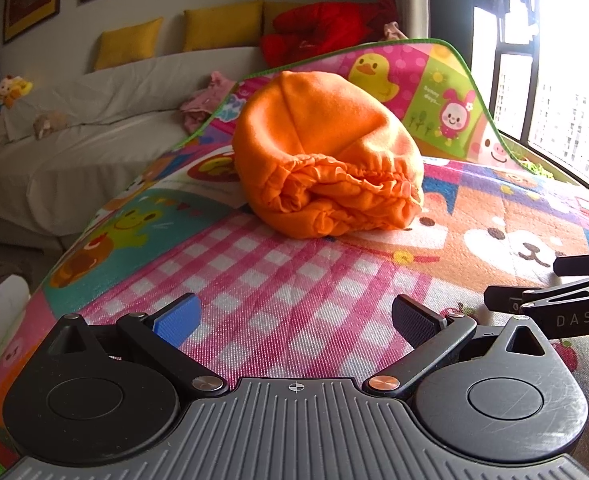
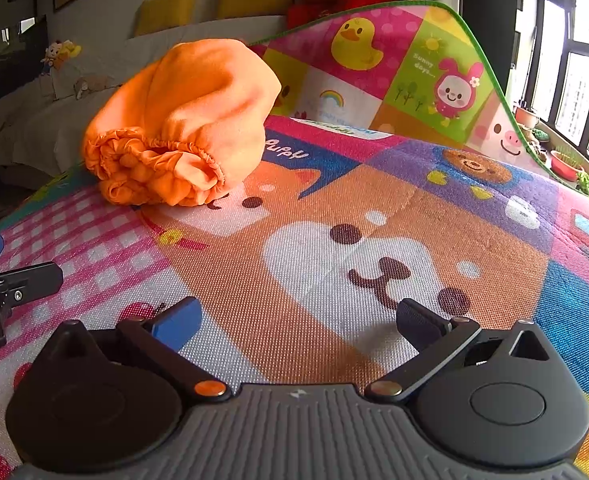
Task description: Fold clothes
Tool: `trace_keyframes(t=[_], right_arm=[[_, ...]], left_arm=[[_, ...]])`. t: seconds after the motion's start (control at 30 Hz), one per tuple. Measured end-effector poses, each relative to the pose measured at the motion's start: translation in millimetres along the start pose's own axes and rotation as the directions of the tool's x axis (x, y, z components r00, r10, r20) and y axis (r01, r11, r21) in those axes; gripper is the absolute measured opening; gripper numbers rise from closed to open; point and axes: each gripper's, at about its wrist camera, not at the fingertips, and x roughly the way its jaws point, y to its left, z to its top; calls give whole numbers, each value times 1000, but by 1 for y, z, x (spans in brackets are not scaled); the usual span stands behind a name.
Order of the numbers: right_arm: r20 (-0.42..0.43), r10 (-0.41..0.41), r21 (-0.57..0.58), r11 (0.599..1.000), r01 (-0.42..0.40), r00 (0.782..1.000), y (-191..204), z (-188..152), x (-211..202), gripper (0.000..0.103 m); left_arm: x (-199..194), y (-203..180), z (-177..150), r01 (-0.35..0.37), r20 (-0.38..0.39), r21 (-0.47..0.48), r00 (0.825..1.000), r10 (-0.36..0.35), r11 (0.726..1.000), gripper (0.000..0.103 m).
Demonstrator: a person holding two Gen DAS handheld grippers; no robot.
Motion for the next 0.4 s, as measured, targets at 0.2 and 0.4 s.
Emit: trace_keyframes(t=[0.2, 0.4], right_arm=[[0, 0, 0, 1000, 0, 1000, 0, 0, 0, 103], [0, 0, 1, 1000, 0, 1000, 0, 0, 0, 103]], left_arm=[[-1, 2, 0, 11, 5, -13, 1000, -10, 1000, 103], [-2, 2, 0, 16, 16, -10, 1000, -16, 1000, 103]])
